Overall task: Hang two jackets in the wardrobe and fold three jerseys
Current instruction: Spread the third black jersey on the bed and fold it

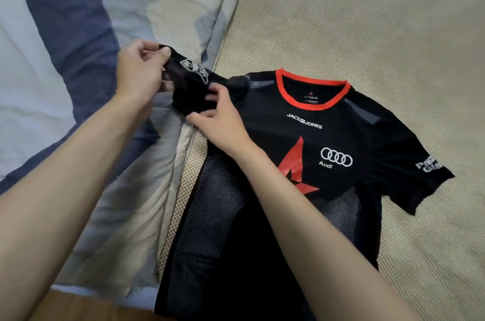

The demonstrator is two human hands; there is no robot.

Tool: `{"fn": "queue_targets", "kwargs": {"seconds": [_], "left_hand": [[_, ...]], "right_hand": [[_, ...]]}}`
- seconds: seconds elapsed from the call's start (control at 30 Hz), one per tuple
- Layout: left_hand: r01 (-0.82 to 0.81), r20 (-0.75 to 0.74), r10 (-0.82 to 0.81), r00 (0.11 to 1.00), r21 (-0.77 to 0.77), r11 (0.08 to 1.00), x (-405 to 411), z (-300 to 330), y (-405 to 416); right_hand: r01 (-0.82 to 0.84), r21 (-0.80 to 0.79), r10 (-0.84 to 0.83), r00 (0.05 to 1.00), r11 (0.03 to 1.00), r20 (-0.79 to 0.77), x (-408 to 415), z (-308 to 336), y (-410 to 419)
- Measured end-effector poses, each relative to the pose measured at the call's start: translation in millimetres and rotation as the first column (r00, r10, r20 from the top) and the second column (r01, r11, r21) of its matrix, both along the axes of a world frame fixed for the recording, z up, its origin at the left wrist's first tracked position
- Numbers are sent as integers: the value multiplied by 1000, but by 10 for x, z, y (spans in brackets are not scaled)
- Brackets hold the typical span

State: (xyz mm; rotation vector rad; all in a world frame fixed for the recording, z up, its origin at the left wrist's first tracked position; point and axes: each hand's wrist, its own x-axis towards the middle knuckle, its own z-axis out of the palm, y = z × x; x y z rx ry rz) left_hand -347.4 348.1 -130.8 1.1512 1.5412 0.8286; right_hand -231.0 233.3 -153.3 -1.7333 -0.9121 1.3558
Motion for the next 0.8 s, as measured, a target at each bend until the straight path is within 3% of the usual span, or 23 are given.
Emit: {"fn": "queue_targets", "kwargs": {"seconds": [0.1,0.2,0.33,0.43,0.53,0.63,0.73,0.8], "left_hand": [[-21,153,37,988,-106,994,108,58,-3],[51,118,-39,992,-96,994,148,72,21],[159,17,-159,987,-60,985,159,114,24],[303,64,-299,952,-60,951,243,273,-70],[554,128,-542,831,-81,829,387,464,-148],[687,194,-661,725,-141,713,584,490,-170],[701,-5,-704,710,-95,707,899,174,-197],[833,-282,-803,525,-19,552,1102,-91,-226]], "right_hand": [[-77,-105,86,992,991,90,-108,34,185],[-150,-190,177,976,970,131,-75,26,248],[-37,-10,38,906,999,421,-40,45,219],[70,74,-97,879,995,467,-65,118,194],[226,127,-258,885,966,388,42,135,116],[531,143,-547,830,835,108,304,38,-138],[836,-109,-825,495,538,-272,788,-49,-596],[868,-233,-858,328,439,-394,1147,-92,-998]]}}
